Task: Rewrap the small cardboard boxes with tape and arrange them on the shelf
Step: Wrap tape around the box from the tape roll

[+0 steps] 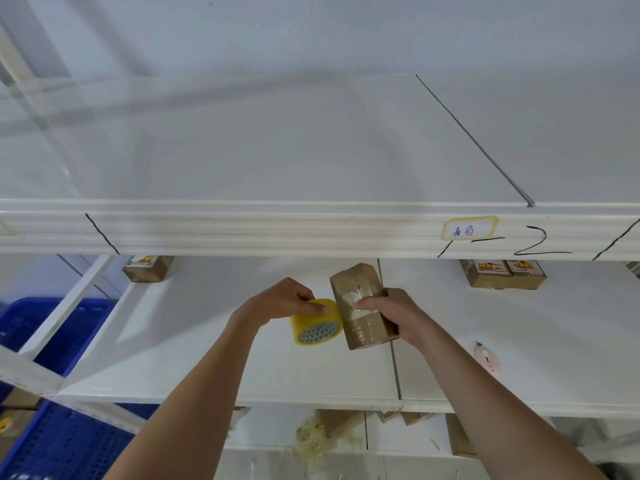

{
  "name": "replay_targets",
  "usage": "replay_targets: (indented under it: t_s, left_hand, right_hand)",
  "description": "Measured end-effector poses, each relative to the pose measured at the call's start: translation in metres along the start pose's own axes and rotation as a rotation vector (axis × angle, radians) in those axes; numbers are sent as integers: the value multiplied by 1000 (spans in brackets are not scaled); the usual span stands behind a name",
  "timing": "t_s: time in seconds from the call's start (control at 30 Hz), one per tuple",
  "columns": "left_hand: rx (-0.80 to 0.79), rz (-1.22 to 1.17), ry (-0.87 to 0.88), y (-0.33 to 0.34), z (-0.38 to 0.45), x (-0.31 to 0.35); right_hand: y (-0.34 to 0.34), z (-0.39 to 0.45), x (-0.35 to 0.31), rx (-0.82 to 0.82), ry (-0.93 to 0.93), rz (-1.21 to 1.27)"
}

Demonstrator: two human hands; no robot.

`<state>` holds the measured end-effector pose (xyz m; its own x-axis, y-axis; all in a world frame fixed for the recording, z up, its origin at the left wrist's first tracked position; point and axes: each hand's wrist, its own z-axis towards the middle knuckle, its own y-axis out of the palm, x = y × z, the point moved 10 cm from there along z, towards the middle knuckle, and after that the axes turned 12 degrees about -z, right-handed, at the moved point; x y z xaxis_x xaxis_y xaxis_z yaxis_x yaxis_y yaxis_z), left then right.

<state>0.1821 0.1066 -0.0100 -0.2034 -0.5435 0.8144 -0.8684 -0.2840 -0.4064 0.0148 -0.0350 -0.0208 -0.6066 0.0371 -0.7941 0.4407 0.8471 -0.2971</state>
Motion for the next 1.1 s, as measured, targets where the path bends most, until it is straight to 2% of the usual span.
replay_targets:
  t_s: [0.2,0.33,0.63,0.87,1.1]
  left_hand:
    - [-5,12,-16,0,4,-8]
    - [107,65,-65,-8,10,-26]
    - [59,82,-154,11,16,-41]
    - [53,312,-205,19,26,-39]
    - [62,421,-211,37,37,-47]
  right_hand:
    - [-5,-2,-5,-11,-12,69]
    - [-4,-6,-9,-69,-35,156]
    - [7,-4,11,-164,-51,229]
    - [10,6,45,-172,7,308]
    - [5,15,75,-122,94,275]
